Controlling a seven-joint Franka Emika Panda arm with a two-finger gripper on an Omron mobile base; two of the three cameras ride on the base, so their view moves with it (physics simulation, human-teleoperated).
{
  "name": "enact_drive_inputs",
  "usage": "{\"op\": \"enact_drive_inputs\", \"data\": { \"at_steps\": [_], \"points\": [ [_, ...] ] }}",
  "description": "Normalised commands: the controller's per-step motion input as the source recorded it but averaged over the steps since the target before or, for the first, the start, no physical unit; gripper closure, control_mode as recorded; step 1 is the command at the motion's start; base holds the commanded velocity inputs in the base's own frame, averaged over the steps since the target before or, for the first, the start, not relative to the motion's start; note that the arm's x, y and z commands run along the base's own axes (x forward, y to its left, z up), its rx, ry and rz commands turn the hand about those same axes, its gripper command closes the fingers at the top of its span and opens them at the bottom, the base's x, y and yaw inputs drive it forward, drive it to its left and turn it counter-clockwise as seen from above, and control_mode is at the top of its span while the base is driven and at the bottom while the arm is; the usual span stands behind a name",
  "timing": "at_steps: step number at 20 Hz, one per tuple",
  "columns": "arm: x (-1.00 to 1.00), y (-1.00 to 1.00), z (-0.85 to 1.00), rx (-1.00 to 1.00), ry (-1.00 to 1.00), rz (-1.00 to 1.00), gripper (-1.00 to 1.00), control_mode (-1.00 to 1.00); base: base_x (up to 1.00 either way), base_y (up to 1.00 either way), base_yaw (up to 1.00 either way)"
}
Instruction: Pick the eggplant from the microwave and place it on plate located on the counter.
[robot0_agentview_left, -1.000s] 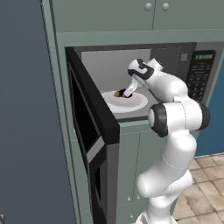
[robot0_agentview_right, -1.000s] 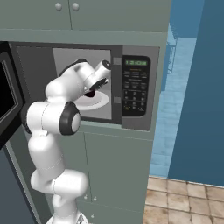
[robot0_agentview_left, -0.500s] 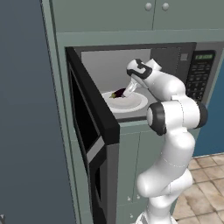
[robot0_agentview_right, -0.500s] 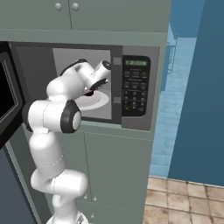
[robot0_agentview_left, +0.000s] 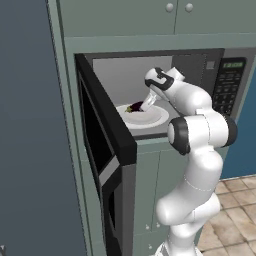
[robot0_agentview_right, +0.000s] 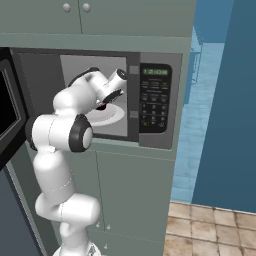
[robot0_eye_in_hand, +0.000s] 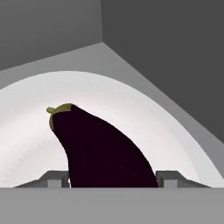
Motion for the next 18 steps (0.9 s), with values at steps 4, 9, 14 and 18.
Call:
{"op": "enact_drive_inputs", "data": {
  "at_steps": [4,9,14,18],
  "points": [
    [0.00,0.00,0.00,0.00,0.00,0.00,1.00,-1.00,0.00,0.00,0.00],
    [0.00,0.00,0.00,0.00,0.00,0.00,1.00,-1.00,0.00,0.00,0.00],
    [0.01,0.04,-0.03,0.00,-0.02,-0.01,1.00,-1.00,0.00,0.00,0.00],
    [-0.02,0.00,-0.06,0.00,0.00,0.00,1.00,-1.00,0.00,0.00,0.00]
  ]
}}
